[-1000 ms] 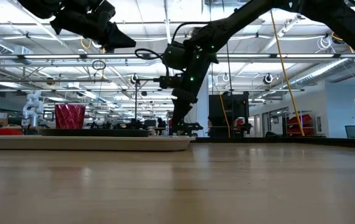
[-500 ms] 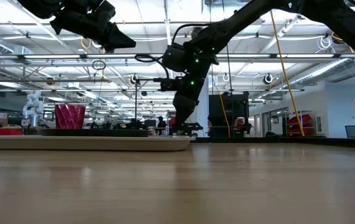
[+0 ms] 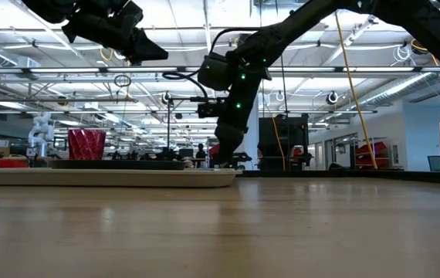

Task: Pick and place plate/cup/fork/spoon on tray
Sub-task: Put the orange spoon on the right side of the blue fork

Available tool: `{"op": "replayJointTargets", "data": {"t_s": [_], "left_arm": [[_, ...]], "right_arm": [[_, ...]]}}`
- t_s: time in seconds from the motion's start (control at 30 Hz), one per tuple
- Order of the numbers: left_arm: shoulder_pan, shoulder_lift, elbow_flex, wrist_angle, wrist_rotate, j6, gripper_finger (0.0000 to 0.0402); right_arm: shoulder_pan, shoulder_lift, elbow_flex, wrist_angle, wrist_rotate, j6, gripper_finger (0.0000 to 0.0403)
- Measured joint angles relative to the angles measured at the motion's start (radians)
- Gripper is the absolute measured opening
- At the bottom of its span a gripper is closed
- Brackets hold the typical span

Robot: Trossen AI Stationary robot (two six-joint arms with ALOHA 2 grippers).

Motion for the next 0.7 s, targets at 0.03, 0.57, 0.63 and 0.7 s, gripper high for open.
{"op": "replayJointTargets", "data": {"t_s": [0.03,0.57,0.63,0.7], "left_arm": [[0.0,0.0,0.0,0.0,0.0,0.0,0.0081],[0.0,0.0,0.0,-0.002,0.0,-0.002,0.0081],[0.0,0.0,0.0,-0.002,0.0,-0.002,0.0081],[0.0,0.0,0.0,-0.001,0.0,-0.002,0.0081]], "right_arm": [[-0.002,0.0,-0.008,0.006,0.0,0.004,0.0157],[0.001,0.0,-0.046,0.089,-0.002,0.0,0.0157],[0.001,0.0,-0.046,0.097,-0.002,-0.005,0.0157],[0.001,0.0,-0.046,0.096,-0.002,-0.019,0.0157]]}}
